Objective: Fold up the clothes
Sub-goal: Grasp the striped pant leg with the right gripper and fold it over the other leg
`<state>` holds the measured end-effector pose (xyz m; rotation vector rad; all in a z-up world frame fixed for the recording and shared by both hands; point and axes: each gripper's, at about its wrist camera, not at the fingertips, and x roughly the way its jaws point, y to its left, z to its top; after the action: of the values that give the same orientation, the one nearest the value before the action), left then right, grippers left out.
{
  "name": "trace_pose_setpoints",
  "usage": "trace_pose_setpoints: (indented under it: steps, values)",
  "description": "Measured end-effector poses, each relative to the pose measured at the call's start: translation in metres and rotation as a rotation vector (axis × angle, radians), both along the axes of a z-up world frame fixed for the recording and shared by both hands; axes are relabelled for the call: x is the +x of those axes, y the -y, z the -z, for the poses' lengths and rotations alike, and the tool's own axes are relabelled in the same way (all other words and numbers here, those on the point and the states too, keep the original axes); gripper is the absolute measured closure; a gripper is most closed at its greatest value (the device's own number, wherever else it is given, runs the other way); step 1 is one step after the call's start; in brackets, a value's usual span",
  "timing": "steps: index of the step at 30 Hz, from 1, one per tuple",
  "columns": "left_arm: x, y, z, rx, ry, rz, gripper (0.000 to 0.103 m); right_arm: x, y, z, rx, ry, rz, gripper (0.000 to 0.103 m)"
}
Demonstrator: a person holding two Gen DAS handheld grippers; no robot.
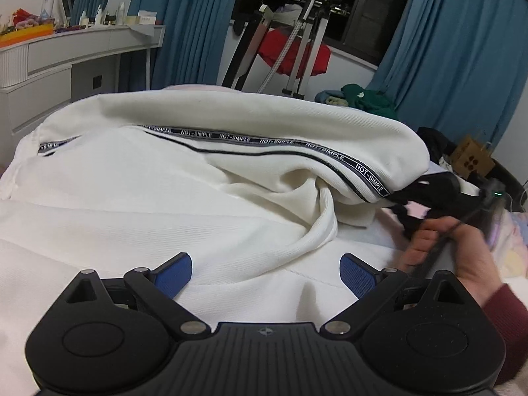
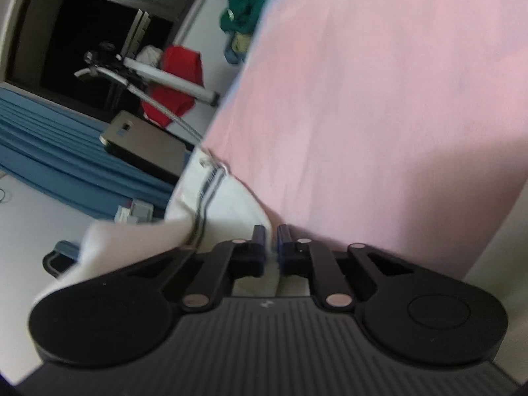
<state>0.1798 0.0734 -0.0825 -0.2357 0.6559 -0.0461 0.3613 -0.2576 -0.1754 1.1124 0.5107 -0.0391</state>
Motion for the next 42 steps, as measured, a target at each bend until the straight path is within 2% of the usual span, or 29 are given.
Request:
trace_pose_setpoints:
  steps: [5,18,19,22,26,29,31,37,39,41,42]
  values:
    - [-0.007,0.009,-0.003,0.026,0.016,0.020,0.006,-0.025,0.058,-0.026,-0.073,0.051,0.072,0.094]
    - [-0.010,0.030,-0.005,0.031,0.028,0.064,0.006,-0.109,0.298,-0.050,-0.244,0.020,0.467,0.094]
    - [-0.009,0.031,-0.004,0.027,0.021,0.065,0.006,-0.112,0.307,-0.045,-0.233,0.010,0.476,0.094]
    - [-0.006,0.036,-0.001,0.024,0.000,0.073,0.006,-0.119,0.321,-0.017,-0.164,-0.031,0.467,0.093]
    - [-0.007,0.048,0.001,0.071,-0.005,0.099,0.006,-0.129,0.333,0.011,-0.062,-0.067,0.465,0.088]
    - [-0.011,0.056,0.004,0.114,-0.004,0.116,0.006,-0.134,0.330,0.011,0.007,-0.065,0.467,0.068]
    - [-0.010,0.057,0.007,0.142,-0.011,0.115,0.006,-0.139,0.324,0.008,0.061,-0.040,0.461,0.043]
    - [-0.003,0.053,0.018,0.135,-0.071,0.100,0.006,-0.137,0.293,0.005,0.191,-0.095,0.389,0.041]
    - [-0.001,0.054,0.018,0.137,-0.071,0.100,0.006,-0.123,0.282,0.003,0.146,-0.116,0.324,0.042]
    - [-0.001,0.056,0.018,0.143,-0.069,0.101,0.006,-0.107,0.273,0.001,0.063,-0.125,0.255,0.047]
    - [-0.001,0.057,0.017,0.146,-0.067,0.104,0.006,-0.099,0.269,0.000,0.018,-0.124,0.230,0.058]
